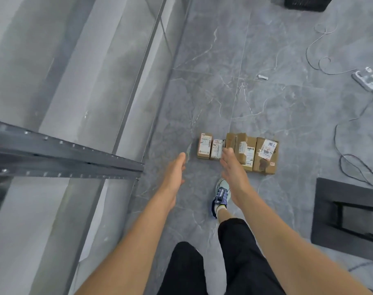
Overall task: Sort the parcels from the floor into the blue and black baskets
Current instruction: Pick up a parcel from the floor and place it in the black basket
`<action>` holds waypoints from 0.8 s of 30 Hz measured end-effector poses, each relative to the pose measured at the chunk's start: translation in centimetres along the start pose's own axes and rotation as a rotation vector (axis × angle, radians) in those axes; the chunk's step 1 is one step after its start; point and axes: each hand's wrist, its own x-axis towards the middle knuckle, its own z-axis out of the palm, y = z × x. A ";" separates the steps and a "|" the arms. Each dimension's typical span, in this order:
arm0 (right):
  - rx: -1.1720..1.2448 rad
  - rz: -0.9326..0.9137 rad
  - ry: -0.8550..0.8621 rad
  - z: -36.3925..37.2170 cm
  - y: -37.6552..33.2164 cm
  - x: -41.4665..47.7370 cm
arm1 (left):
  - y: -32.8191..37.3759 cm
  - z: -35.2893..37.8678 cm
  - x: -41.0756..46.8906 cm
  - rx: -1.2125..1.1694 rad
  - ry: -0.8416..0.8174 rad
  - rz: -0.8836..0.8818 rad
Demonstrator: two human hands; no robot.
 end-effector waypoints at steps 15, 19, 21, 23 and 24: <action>-0.081 0.186 0.087 -0.4 3.9 28.4 | -1.8 5.3 30.0 0.153 -0.056 -0.210; -0.059 0.238 0.133 0.0 7.6 35.7 | -5.8 6.5 38.9 0.209 -0.084 -0.271; -0.054 0.274 0.163 0.2 9.6 39.0 | -7.6 7.3 42.4 0.244 -0.108 -0.294; -0.045 0.293 0.162 0.7 11.3 42.1 | -8.6 7.9 45.1 0.254 -0.123 -0.313; -0.043 0.292 0.153 0.9 12.1 43.7 | -9.0 8.3 46.2 0.245 -0.122 -0.310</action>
